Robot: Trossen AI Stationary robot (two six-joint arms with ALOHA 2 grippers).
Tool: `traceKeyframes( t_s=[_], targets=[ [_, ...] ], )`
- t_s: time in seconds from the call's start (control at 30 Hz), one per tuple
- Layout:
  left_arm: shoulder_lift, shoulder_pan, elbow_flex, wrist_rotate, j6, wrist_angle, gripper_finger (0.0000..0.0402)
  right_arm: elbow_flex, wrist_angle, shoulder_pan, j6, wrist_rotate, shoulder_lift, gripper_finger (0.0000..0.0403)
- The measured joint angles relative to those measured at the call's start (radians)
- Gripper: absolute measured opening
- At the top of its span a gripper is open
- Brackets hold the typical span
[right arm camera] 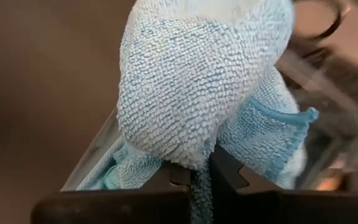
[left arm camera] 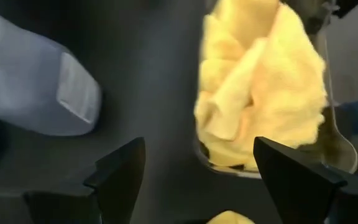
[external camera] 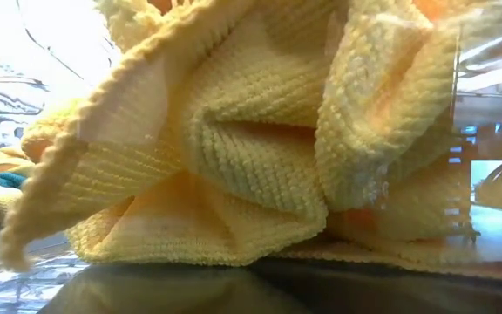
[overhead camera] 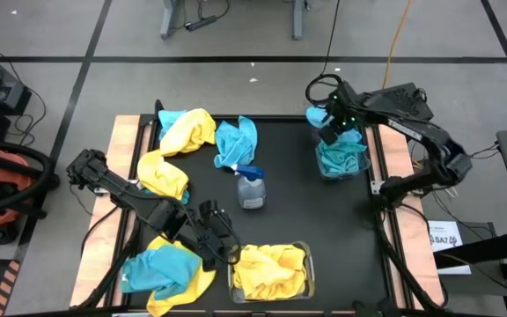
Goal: Sort microfiber towel by color & place in baskets
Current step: Put the blue towel into the top transparent bin
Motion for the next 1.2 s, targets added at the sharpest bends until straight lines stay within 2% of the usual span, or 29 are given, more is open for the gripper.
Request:
traceKeyframes(
  t_s=[0.2, 0.33, 0.5, 0.6, 0.7, 0.8, 0.97, 1.2],
  targets=[
    [-0.046, 0.037, 0.000, -0.075, 0.017, -0.044, 0.0306, -0.062, 0.030, -0.018, -0.021, -0.046, 0.108, 0.0008],
    [-0.086, 0.069, 0.000, -0.177, -0.056, -0.067, 0.0306, -0.130, 0.078, -0.057, -0.066, -0.059, 0.164, 0.0010],
    [-0.150, 0.102, 0.000, -0.297, -0.084, -0.066, 0.0306, -0.176, 0.096, -0.087, -0.098, -0.110, 0.174, 0.0027],
    [-0.195, 0.128, 0.000, -0.402, -0.080, -0.073, 0.0306, -0.184, 0.097, -0.089, -0.109, -0.116, 0.171, 0.0041],
    [-0.235, 0.170, 0.000, -0.473, -0.011, -0.106, 0.0306, -0.185, 0.108, -0.092, -0.098, -0.121, 0.172, 0.0048],
    [-0.264, 0.237, 0.000, -0.473, 0.104, -0.145, 0.0306, -0.185, 0.114, -0.092, -0.064, -0.134, 0.172, 0.0049],
    [-0.290, 0.383, 0.000, -0.398, 0.309, -0.172, 0.0306, -0.181, 0.067, -0.092, -0.035, -0.183, 0.170, 0.0064],
    [-0.314, 0.617, 0.000, -0.168, 0.576, -0.169, 0.0306, -0.162, 0.016, -0.083, 0.031, -0.288, 0.128, 0.0133]
  ],
)
